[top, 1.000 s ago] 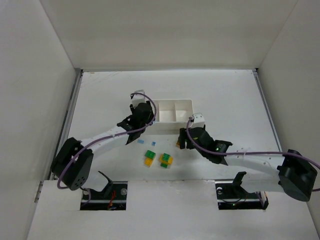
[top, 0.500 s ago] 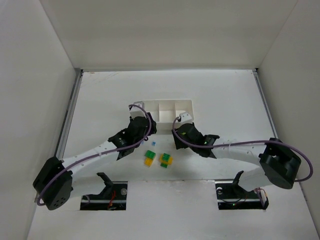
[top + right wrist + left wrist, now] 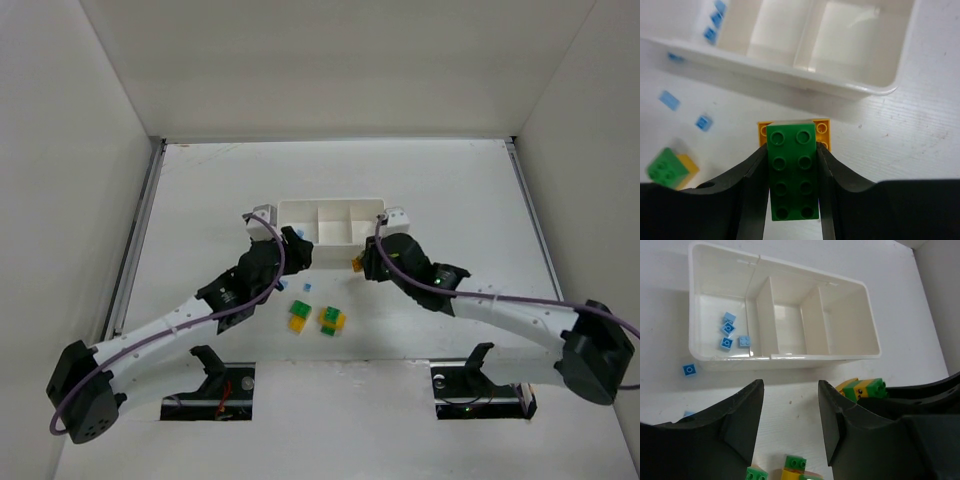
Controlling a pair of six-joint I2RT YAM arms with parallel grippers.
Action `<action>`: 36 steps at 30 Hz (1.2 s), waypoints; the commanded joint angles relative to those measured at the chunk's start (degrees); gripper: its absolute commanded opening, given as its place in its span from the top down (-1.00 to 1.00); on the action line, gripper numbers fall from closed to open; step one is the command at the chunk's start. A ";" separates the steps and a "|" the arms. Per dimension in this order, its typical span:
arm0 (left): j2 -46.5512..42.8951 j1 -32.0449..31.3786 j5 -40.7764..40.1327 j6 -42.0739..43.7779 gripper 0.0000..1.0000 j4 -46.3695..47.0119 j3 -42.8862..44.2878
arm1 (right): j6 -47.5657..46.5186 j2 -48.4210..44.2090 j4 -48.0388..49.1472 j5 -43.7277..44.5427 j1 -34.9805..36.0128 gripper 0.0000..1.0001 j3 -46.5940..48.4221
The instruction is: Sort the legos into containers by color
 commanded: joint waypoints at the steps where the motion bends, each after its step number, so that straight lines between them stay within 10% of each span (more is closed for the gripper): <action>1: -1.57 -1.88 1.22 -1.15 0.09 2.68 0.71 | 4.20 -7.37 5.24 -2.65 -2.61 0.54 1.27; 36: 10.91 -9.01 3.42 -4.58 0.04 19.83 5.90 | 15.63 -14.33 19.83 -17.51 -8.07 0.52 -5.33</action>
